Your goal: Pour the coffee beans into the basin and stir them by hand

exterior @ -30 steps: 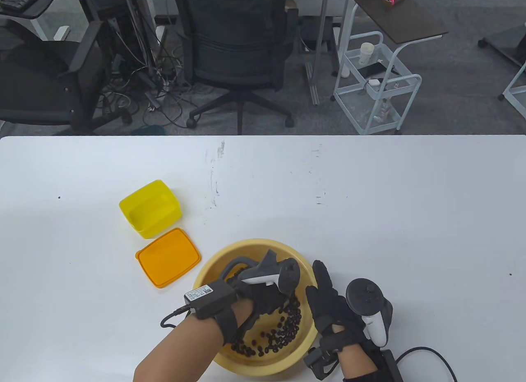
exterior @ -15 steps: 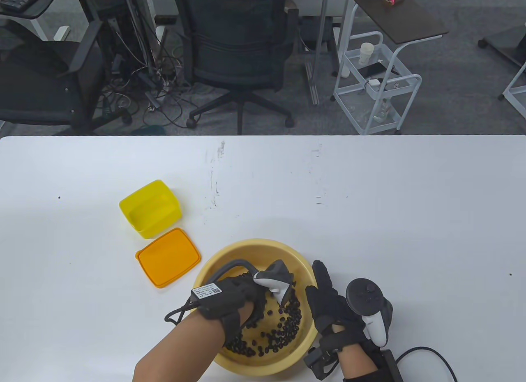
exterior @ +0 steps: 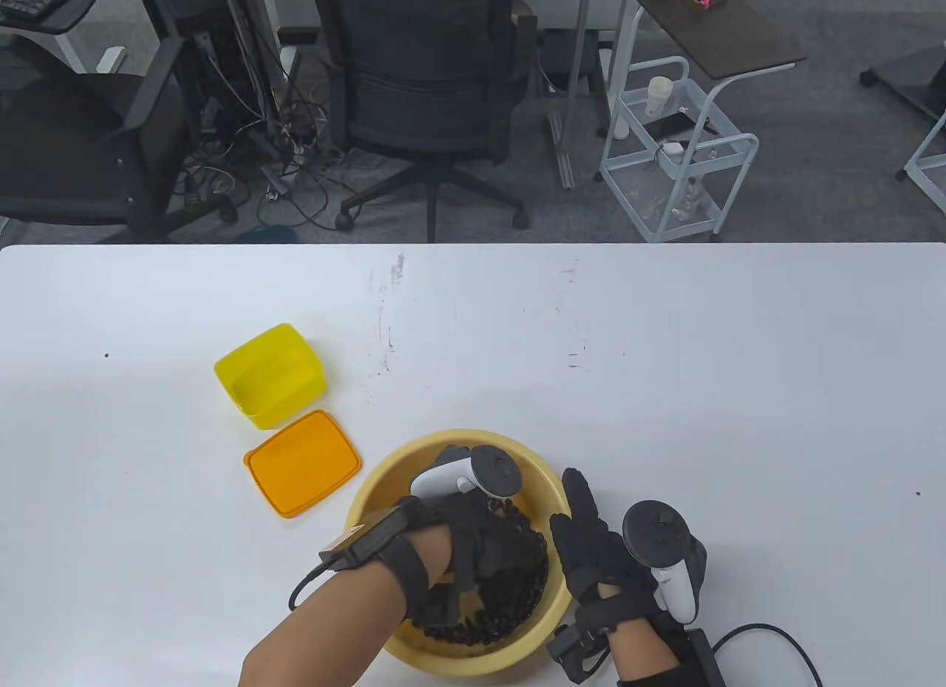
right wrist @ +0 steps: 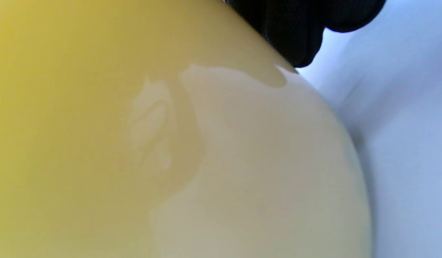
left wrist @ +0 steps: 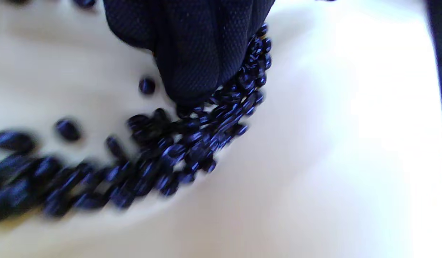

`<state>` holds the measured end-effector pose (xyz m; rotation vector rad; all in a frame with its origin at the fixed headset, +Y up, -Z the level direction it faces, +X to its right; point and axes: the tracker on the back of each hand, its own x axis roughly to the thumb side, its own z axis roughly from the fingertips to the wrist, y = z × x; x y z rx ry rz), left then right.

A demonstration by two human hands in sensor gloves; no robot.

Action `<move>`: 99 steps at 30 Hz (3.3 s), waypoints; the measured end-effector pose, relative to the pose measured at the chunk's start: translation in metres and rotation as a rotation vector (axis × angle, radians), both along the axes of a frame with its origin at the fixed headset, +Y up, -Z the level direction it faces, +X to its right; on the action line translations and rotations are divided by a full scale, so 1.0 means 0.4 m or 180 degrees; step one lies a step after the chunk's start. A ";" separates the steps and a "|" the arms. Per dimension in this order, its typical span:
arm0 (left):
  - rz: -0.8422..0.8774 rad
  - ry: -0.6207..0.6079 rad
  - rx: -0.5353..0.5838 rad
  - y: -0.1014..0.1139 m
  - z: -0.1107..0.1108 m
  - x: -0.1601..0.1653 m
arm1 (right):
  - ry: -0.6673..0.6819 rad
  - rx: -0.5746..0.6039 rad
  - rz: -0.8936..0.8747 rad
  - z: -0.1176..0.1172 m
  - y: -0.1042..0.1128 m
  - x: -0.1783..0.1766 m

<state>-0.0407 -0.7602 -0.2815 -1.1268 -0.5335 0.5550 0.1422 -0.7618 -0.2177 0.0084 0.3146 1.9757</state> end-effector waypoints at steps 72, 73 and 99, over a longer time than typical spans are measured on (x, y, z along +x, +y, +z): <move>-0.3036 -0.1461 0.1779 0.033 -0.005 0.013 | 0.0026 -0.0023 0.0004 -0.001 0.000 -0.001; -0.3147 -0.1484 0.1517 0.026 -0.002 0.008 | 0.0025 -0.0024 0.0002 -0.001 0.000 -0.001; -0.0341 -0.0154 0.0836 0.020 -0.017 0.021 | 0.0032 -0.0032 0.0006 -0.002 -0.002 -0.001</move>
